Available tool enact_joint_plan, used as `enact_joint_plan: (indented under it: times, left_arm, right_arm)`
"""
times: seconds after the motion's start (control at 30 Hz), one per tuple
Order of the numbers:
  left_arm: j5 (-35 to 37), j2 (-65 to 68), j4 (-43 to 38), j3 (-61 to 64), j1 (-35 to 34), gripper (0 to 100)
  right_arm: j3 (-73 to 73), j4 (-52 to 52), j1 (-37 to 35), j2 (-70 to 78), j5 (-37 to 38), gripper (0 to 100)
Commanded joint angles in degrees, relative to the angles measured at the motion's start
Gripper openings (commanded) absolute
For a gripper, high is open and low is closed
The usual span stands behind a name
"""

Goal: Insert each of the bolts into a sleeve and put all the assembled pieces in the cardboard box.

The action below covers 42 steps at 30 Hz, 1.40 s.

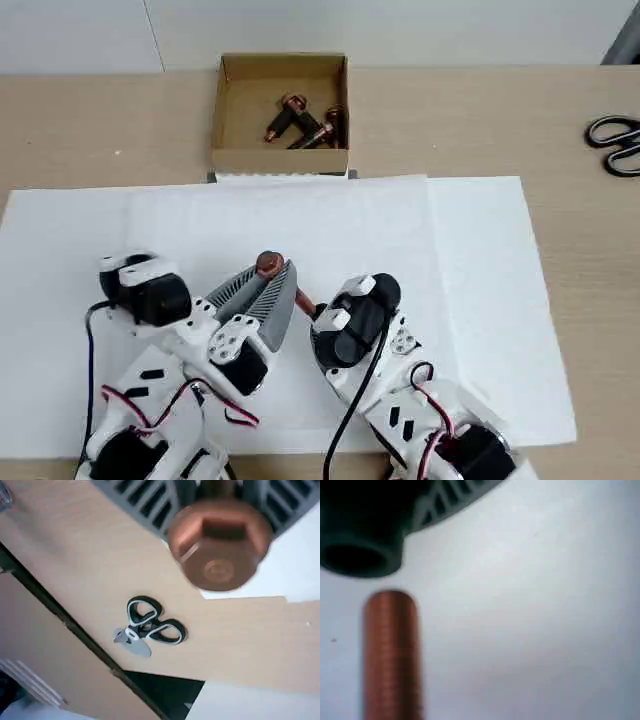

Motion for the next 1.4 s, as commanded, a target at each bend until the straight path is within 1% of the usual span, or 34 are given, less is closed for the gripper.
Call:
enact_joint_plan:
  times: [0.0,0.4,0.53,0.6,0.7,0.8,0.93,1.0,1.07,1.27,1.37]
  left_arm:
    - [0.3,0.1,-2.9,1.3,0.4,1]
    - [0.4,0.0,-7.0,6.1,0.5,1]
    - [0.5,-0.1,-6.4,6.0,4.7,1]
    - [0.5,-0.1,-5.4,5.9,6.1,1]
    - [0.4,-0.1,-3.0,5.5,6.2,1]
    - [0.4,0.2,1.7,3.0,6.5,1]
    - [0.2,0.2,9.7,1.2,8.9,1]
    - [0.2,0.2,11.9,1.2,9.1,1]
    - [0.1,0.2,12.2,1.2,9.1,1]
    - [0.0,0.3,12.3,3.1,9.1,1]
    - [-2.4,0.3,12.2,4.7,9.1,1]
  right_arm:
    - [-0.7,-0.5,-0.1,-0.4,-0.1,0.2]
    - [-2.1,-0.5,-0.1,-0.8,-0.1,0.2]
    - [-2.1,-0.5,-0.1,-0.8,-0.1,0.2]
    - [-2.2,-1.1,-0.1,-0.8,-0.1,0.2]
    - [-2.2,-3.7,0.0,-0.8,0.3,0.2]
    - [-2.2,-5.2,0.0,-0.8,0.4,0.2]
    - [-2.3,-5.8,0.0,-0.8,0.4,0.2]
    - [-3.3,-6.3,0.0,-0.7,0.4,0.2]
    - [-4.3,-7.0,0.0,-0.7,0.5,0.2]
    - [-4.5,-7.9,0.0,-0.7,7.1,0.2]
    - [-5.3,-7.9,0.0,-0.7,9.0,0.2]
